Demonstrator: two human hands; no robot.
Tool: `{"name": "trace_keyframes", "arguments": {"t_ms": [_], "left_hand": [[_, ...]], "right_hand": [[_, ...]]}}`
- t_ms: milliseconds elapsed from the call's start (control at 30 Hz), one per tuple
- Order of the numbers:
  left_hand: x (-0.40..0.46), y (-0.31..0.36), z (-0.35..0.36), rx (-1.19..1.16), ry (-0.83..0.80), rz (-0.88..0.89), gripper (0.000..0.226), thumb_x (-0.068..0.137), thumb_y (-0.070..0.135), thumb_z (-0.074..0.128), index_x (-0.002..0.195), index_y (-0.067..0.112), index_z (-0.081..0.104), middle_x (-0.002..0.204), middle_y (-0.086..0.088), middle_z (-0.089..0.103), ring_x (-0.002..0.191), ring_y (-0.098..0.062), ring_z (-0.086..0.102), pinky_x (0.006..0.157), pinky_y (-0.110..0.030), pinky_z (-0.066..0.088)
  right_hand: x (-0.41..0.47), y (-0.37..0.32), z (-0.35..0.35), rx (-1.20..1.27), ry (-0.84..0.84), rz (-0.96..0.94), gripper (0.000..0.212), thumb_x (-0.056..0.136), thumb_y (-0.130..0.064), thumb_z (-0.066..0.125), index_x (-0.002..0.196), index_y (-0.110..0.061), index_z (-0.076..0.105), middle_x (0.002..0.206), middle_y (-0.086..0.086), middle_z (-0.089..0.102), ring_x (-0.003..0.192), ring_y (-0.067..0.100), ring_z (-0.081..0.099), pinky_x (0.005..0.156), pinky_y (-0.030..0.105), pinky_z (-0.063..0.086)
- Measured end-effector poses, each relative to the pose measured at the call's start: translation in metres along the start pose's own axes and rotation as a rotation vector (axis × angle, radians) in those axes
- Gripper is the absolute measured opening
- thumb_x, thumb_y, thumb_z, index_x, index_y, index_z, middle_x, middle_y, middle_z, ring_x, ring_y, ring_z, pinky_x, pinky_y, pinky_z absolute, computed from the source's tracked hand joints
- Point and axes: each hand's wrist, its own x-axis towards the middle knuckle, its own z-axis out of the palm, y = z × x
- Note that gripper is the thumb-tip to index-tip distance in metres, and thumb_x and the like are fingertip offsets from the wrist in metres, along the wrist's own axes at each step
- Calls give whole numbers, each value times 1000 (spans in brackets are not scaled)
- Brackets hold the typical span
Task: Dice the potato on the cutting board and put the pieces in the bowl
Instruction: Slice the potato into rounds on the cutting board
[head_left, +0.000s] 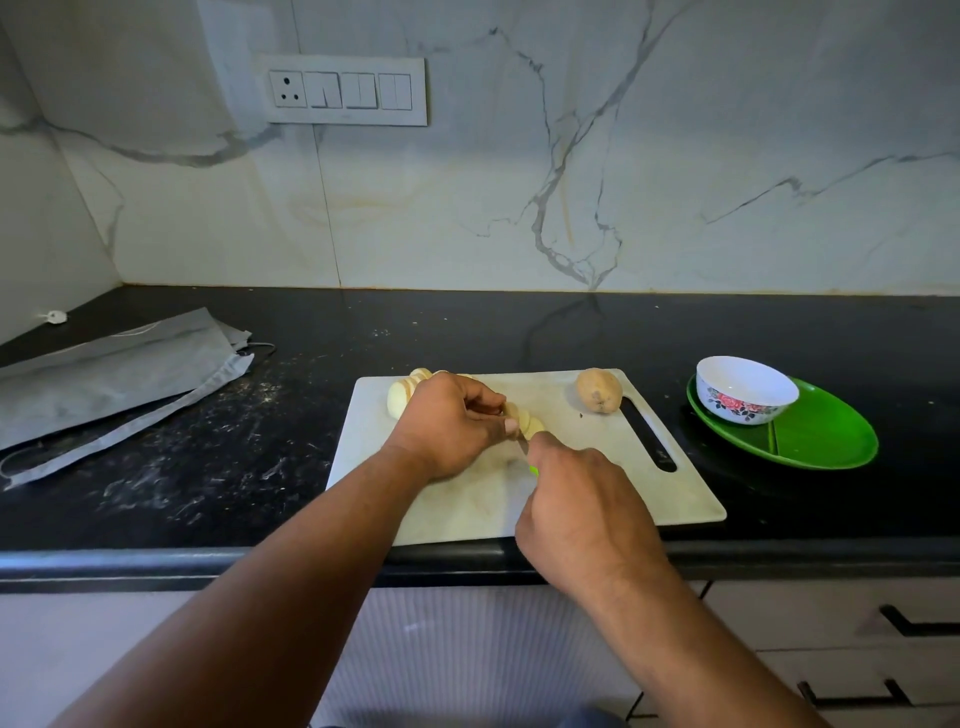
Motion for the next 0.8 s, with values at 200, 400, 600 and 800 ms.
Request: {"name": "trace_keyframes", "arguments": {"t_ms": [200, 400, 600, 800], "left_hand": [[0, 0, -1, 36, -5, 8, 32, 80, 26, 90, 109, 20, 80, 99, 13, 75, 95, -6, 71, 91, -20, 56], [-3, -2, 0, 51, -3, 26, 31, 79, 25, 91, 108, 20, 81, 98, 13, 76, 93, -4, 71, 84, -12, 53], [-5, 2, 0, 28, -6, 52, 20, 81, 20, 90, 99, 20, 82, 87, 15, 76, 85, -1, 71, 73, -2, 49], [-5, 2, -1, 28, -24, 66, 12, 82, 20, 88, 92, 24, 83, 82, 15, 76, 82, -2, 71, 71, -3, 49]], "right_hand": [[-31, 8, -18, -22, 28, 22, 21, 90, -25, 56, 104, -27, 40, 70, -11, 39, 59, 9, 39, 45, 16, 21], [-15, 1, -23, -33, 105, 32, 27, 90, -22, 55, 115, -25, 45, 73, -7, 42, 63, 13, 41, 45, 19, 20], [-4, -5, -18, -13, 112, 40, 28, 90, -21, 54, 116, -25, 45, 70, -8, 38, 62, 14, 40, 45, 21, 21], [-1, -6, -17, -32, 108, 38, 28, 89, -21, 54, 115, -25, 46, 69, -8, 38, 60, 11, 38, 45, 21, 21]]}}
